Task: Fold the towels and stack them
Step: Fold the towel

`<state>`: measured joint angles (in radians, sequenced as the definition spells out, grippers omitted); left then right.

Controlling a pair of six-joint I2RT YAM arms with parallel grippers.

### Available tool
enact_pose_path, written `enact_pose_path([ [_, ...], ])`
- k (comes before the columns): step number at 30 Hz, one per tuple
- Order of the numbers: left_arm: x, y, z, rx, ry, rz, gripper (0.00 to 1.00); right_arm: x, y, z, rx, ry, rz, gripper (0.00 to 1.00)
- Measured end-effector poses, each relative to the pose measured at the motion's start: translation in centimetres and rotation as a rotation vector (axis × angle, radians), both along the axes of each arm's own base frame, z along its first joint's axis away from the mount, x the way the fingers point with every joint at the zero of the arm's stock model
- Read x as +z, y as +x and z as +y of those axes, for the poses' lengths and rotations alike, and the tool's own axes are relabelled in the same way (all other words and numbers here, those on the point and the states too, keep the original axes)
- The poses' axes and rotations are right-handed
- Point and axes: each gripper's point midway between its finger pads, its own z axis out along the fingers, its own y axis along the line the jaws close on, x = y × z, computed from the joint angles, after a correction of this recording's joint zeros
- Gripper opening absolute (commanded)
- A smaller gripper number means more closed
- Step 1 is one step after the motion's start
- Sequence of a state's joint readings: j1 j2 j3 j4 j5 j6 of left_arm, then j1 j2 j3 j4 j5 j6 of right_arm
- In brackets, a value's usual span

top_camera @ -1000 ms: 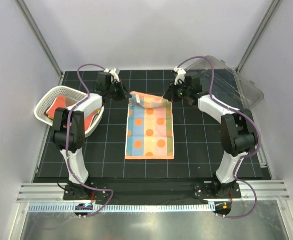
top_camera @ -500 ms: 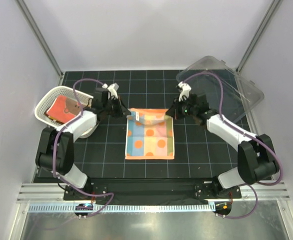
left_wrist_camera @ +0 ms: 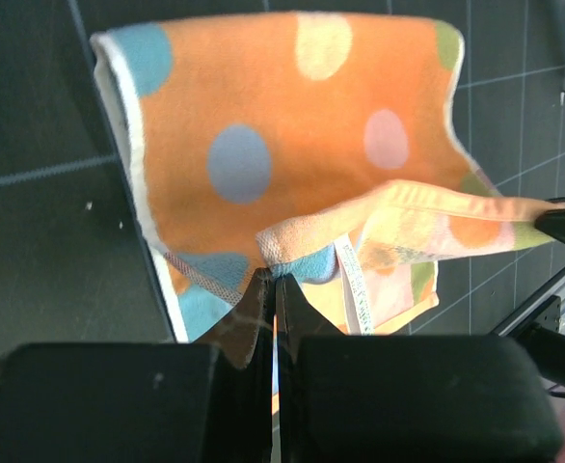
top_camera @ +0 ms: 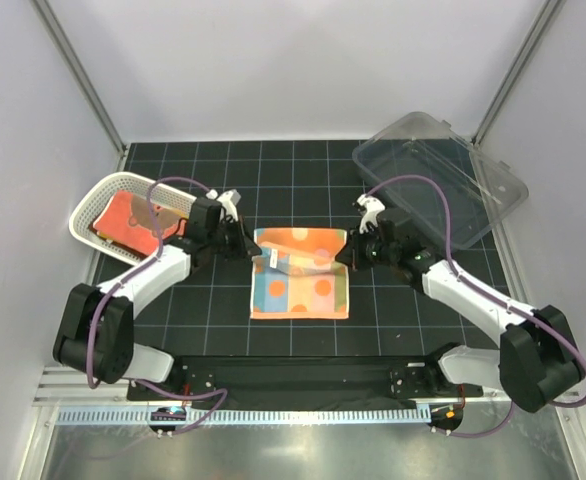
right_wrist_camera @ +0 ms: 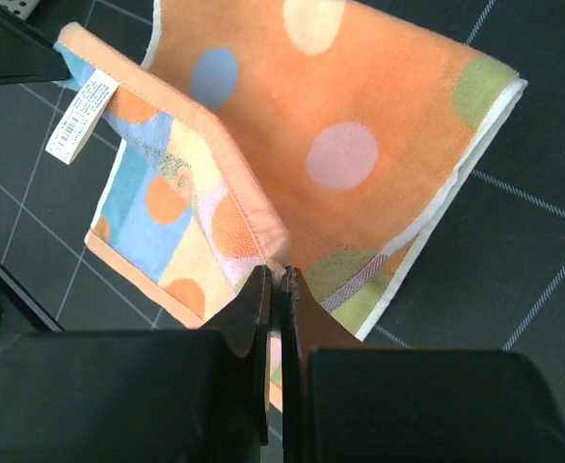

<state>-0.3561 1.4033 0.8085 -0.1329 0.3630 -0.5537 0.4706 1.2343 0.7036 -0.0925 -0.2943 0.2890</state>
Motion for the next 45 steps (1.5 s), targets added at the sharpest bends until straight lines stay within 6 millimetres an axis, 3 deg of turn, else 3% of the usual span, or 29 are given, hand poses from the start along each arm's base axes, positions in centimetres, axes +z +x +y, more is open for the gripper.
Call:
enact_pose_path([
  [6,-1.9,-2.1,0.8,0.03,0.034,0.052,0.0,0.5,-1.5,-0.6,-0.009,-0.02,-0.021,0.01],
  [16,-4.5,-5.3,0.6,0.031,0.062,0.122,0.0,-3.8,-4.1,-1.8,-0.046,-0.031,0.095,0.03],
  [22,-5.5,-7.1,1.5,0.054,0.079,0.132,0.0,-5.0,-5.1,-1.5,-0.051,0.011,0.136,0.09],
  [26,-5.0,-7.0,1.6,0.065,0.072,0.114,0.0,-5.5,-5.8,-1.4,-0.054,0.036,0.161,0.27],
  [28,-5.0,-6.9,1.6,0.067,0.077,0.108,0.12,-5.5,-6.0,-1.3,-0.056,0.046,0.168,0.36],
  [33,-4.6,-7.2,2.3,0.109,0.099,0.107,0.44,-4.8,-6.2,-1.3,-0.069,0.068,0.169,0.42],
  [36,-3.6,-7.1,3.4,0.162,0.124,0.073,0.52,-4.3,-6.7,-1.5,-0.075,0.073,0.183,0.42],
  [42,-1.6,-6.1,3.6,0.202,0.121,0.03,0.53,-3.3,-6.2,-1.1,-0.077,0.059,0.217,0.43],
  [45,-2.3,-5.9,2.9,0.18,0.114,0.07,0.5,-3.4,-5.6,-0.8,-0.078,0.051,0.231,0.42],
])
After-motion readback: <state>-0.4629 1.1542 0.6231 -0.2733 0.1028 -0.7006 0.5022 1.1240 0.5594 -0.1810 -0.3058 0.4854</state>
